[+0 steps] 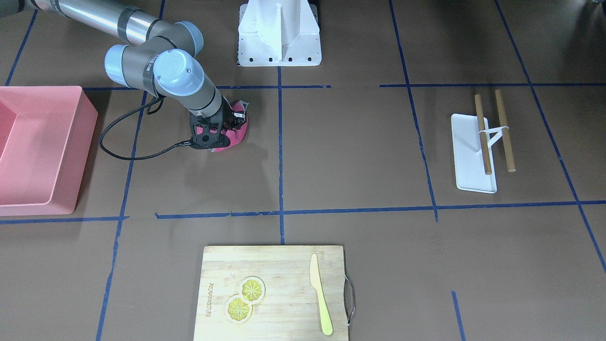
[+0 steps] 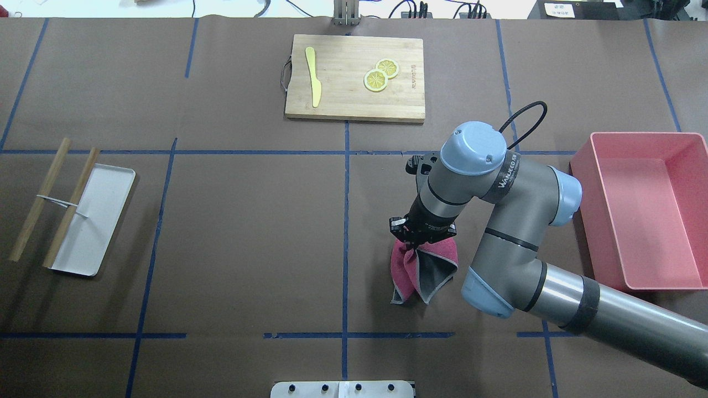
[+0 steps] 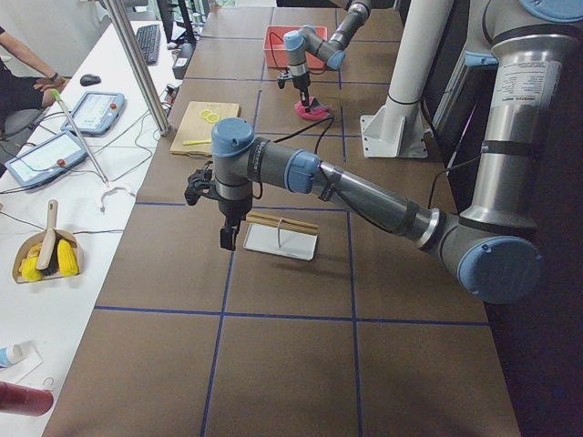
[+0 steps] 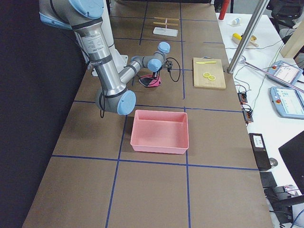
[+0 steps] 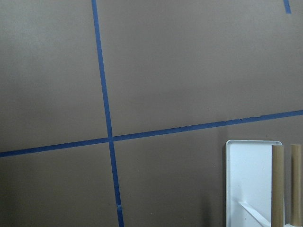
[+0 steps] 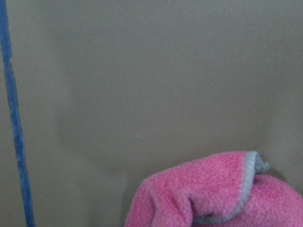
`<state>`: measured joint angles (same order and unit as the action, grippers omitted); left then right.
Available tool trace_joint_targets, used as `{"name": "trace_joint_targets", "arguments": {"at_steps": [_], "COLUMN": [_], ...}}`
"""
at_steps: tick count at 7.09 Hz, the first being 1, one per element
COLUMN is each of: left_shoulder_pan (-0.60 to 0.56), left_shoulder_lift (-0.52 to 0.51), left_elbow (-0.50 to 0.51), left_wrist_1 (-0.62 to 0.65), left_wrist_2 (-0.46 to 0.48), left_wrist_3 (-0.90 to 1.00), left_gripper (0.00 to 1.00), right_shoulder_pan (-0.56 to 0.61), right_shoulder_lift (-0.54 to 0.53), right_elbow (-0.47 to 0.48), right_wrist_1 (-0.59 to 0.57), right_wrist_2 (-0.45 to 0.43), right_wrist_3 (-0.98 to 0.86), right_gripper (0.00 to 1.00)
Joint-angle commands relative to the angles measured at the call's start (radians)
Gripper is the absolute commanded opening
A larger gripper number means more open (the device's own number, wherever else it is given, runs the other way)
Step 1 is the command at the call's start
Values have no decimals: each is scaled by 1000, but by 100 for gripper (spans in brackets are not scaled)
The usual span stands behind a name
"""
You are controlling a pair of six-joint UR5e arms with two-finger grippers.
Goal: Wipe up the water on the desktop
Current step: 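Wipe the cloth across the table surface with the right gripper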
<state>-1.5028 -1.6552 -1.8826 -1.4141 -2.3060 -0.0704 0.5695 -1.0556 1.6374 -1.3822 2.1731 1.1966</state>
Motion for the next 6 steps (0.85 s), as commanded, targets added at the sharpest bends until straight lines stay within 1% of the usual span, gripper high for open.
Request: {"name": "trace_joint_targets", "arguments": {"at_steps": [1,2,4,5,6], "left_shoulder_pan": [-2,-2,-4,-4,-4], "left_shoulder_lift": [-2,-3,-5,-5,-3], "left_elbow": [-3,-9,-13,-13,-13], "left_wrist_1": [0,1,3,3,3], "left_wrist_2": [-3,-3,-4,-4,-3], "left_wrist_3": [1,1,0,0,0], "left_gripper": [100,100,100,100,100], "right_shoulder_pan": [73,129,232,257,262], "right_shoulder_lift": [2,15,45,46,64], "right_elbow": [-58,-111,-172,-182,-174], "right_wrist_1": [2,15,11,11,-3], "right_wrist_2": [-32,-30,-13,9,61], "right_wrist_3": [-64,-113,-198,-221,-212], "right_gripper": [0,0,0,0,0]}}
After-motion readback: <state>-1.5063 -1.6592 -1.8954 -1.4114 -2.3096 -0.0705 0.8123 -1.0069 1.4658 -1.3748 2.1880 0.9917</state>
